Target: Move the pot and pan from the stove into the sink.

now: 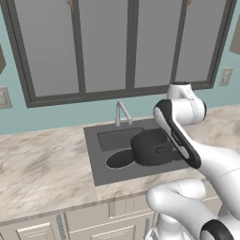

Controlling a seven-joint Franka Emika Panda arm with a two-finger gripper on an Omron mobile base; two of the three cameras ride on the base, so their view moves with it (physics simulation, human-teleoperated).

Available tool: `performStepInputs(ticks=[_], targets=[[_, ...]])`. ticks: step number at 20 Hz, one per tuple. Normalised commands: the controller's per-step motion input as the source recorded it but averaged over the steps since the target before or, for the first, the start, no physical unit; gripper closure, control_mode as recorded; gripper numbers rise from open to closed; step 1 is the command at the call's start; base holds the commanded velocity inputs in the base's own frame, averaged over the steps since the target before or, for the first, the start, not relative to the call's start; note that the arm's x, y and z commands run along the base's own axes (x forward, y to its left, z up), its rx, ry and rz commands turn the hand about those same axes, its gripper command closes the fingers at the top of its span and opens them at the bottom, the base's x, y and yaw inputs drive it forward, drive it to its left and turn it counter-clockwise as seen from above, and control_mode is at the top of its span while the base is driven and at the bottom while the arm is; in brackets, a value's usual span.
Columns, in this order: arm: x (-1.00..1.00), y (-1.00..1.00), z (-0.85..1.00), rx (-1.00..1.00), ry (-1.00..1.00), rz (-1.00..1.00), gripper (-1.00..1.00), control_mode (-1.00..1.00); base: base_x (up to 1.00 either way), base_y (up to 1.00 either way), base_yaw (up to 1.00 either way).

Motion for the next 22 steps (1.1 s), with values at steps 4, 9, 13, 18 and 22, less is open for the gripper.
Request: performStepInputs(ticks=[4, 9, 13, 18, 22], targets=[[0.16, 0.02, -0.17, -0.03, 0.0, 0.0, 1.0, -1.0, 0.0, 0.0, 0.0], [0.5, 0.09, -0.1, 0.0, 0.0, 0.0, 1.0, -1.0, 0.0, 0.0, 0.0], [0.66, 0.12, -0.09, 0.0, 0.0, 0.0, 1.0, -1.0, 0.0, 0.0, 0.0], [0.58, 0.12, -0.22, 0.0, 0.0, 0.01, 1.0, -1.0, 0.0, 0.0, 0.0], [0.44, 0.1, -0.33, 0.0, 0.01, 0.03, 1.0, -1.0, 0.0, 0.0, 0.0]])
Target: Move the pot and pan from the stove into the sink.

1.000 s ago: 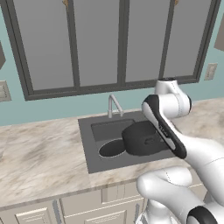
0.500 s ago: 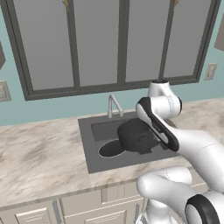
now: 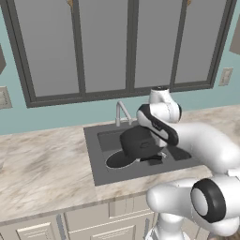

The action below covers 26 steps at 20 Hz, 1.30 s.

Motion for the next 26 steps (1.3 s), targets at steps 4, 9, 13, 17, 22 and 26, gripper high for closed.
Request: performStepInputs(ticks=[4, 9, 13, 17, 22, 26], targets=[[0.36, 0.13, -0.42, -0.01, 0.02, 0.04, 1.0, -1.0, 0.0, 0.0, 0.0], [0.35, 0.13, -0.39, 0.0, 0.0, 0.05, 1.0, -1.0, 0.0, 0.0, 0.0], [0.35, 0.11, -0.3, 0.0, 0.0, 0.05, 1.0, -1.0, 0.0, 0.0, 0.0], [0.3, 0.07, -0.29, 0.0, -0.02, 0.03, 1.0, -1.0, 0.0, 0.0, 0.0], [0.11, 0.03, -0.3, -0.02, -0.01, 0.02, 1.0, -1.0, 0.0, 0.0, 0.0], [0.06, 0.01, -0.28, -0.03, -0.03, 0.02, 1.0, -1.0, 0.0, 0.0, 0.0]])
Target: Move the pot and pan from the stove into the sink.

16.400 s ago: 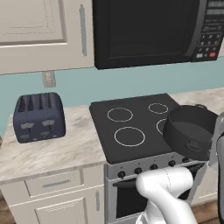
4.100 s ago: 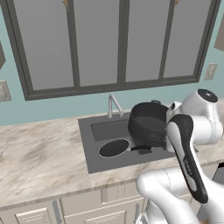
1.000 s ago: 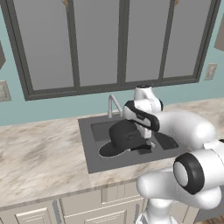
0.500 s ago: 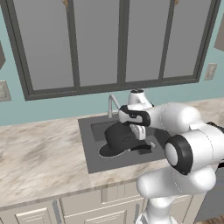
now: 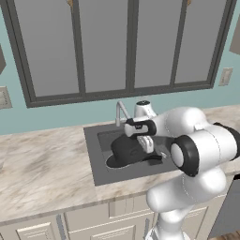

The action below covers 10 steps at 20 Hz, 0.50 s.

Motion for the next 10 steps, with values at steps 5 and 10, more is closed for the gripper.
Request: performStepInputs(ticks=[5, 10], targets=[[0.0, 0.0, -0.13, 0.0, -0.02, 0.01, 1.0, -1.0, 0.0, 0.0, 0.0], [0.0, 0.0, 0.08, 0.01, -0.01, -0.01, -1.0, -1.0, 0.0, 0.0, 0.0]])
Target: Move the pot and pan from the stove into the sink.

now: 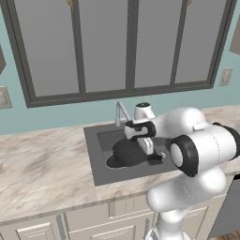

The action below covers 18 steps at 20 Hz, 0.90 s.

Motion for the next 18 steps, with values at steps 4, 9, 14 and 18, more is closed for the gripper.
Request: performStepInputs(ticks=[4, 9, 14, 18], targets=[[-0.02, 0.0, 0.81, 0.06, -0.09, -0.05, -1.0, -1.0, 0.0, 0.0, 0.0], [-0.34, -0.2, 0.92, 0.08, -0.07, -0.02, -1.0, -1.0, 0.0, 0.0, 0.0], [-0.78, -0.57, 0.57, 0.06, -0.08, 0.0, -1.0, -1.0, 0.0, 0.0, 0.0], [-0.98, -0.63, 0.42, 0.06, -0.09, 0.0, -1.0, -1.0, 0.0, 0.0, 0.0]])
